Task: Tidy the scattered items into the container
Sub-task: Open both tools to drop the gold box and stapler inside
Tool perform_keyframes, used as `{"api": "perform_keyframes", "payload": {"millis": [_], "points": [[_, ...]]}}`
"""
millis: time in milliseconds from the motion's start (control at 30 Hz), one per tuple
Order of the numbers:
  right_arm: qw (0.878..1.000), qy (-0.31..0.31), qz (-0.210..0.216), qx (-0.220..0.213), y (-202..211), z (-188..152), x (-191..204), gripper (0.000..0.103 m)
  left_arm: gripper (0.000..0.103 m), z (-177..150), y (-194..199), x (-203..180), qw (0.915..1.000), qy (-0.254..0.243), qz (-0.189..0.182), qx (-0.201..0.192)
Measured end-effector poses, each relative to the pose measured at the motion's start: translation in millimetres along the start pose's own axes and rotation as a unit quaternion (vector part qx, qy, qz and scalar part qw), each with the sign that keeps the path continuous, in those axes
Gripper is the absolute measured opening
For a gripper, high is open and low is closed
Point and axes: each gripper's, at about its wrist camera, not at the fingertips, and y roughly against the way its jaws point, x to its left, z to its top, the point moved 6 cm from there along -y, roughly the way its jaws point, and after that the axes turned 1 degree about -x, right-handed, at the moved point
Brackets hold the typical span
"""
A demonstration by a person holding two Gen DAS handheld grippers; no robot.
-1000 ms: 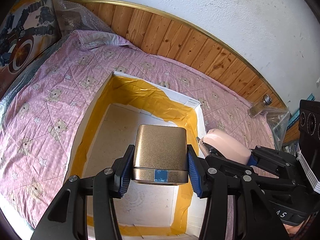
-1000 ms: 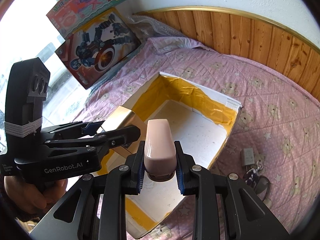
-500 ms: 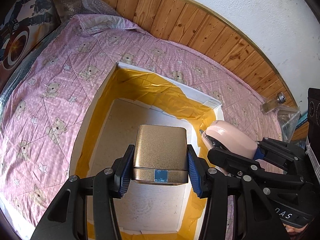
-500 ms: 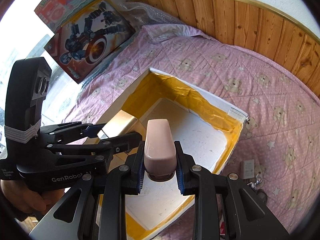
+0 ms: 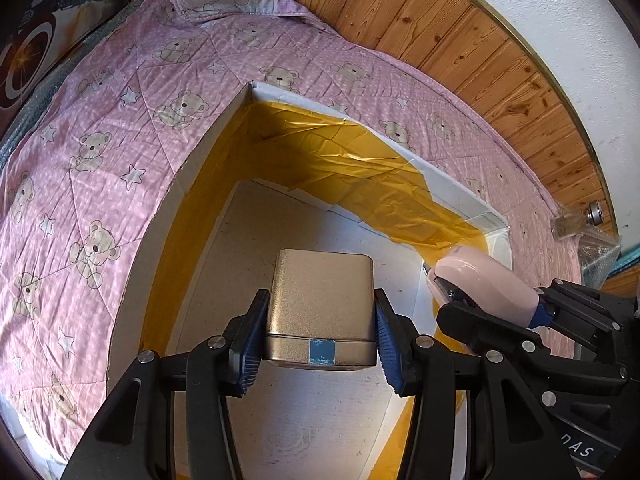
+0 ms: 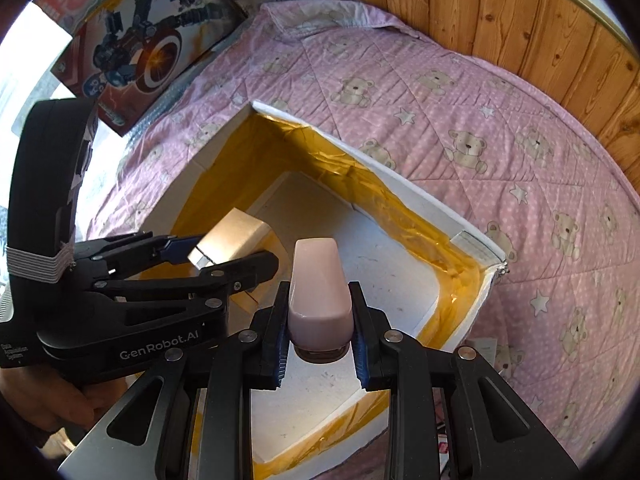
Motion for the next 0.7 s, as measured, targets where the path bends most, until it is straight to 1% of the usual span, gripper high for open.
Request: {"api": "perform_keyframes", "payload": {"millis": [233, 400, 433, 467, 500, 533, 600, 700], "points": [[0.998, 0.026, -0.033, 0.046, -31, 8, -10, 0.028, 0.051, 14, -31, 9, 0.9995, 0.018, 0.023, 0.01], [0.995, 0.041, -0.056, 0.066, -48, 10, -13, 0.028, 0.051, 19, -48, 16, 0.9992, 0.032, 0.022, 0.011], [0.995, 0.043, -0.055, 0.073, -51, 9, -13, 0.029, 0.051, 19, -51, 19, 0.9989, 0.037, 0.026, 0.01], [0.995, 0.042, -0.056, 0.075, -53, 8, -14, 0.029, 0.051, 20, -53, 20, 0.9986, 0.042, 0.031, 0.006], [0.995, 0.041, -0.061, 0.073, -53, 8, -15, 0.029, 0.051, 20, -53, 22, 0.9987, 0.046, 0.024, 0.002], [0.994, 0.043, -0.067, 0.074, -54, 8, -16, 0.032, 0.051, 19, -55, 22, 0.9987, 0.046, 0.022, 0.002], [0.994, 0.044, -0.07, 0.069, -52, 7, -15, 0.032, 0.053, 17, -54, 22, 0.9987, 0.045, 0.021, -0.002], [0.995, 0.039, -0.069, 0.06, -44, 5, -15, 0.032, 0.054, 14, -45, 21, 0.999, 0.03, 0.031, -0.01]]}}
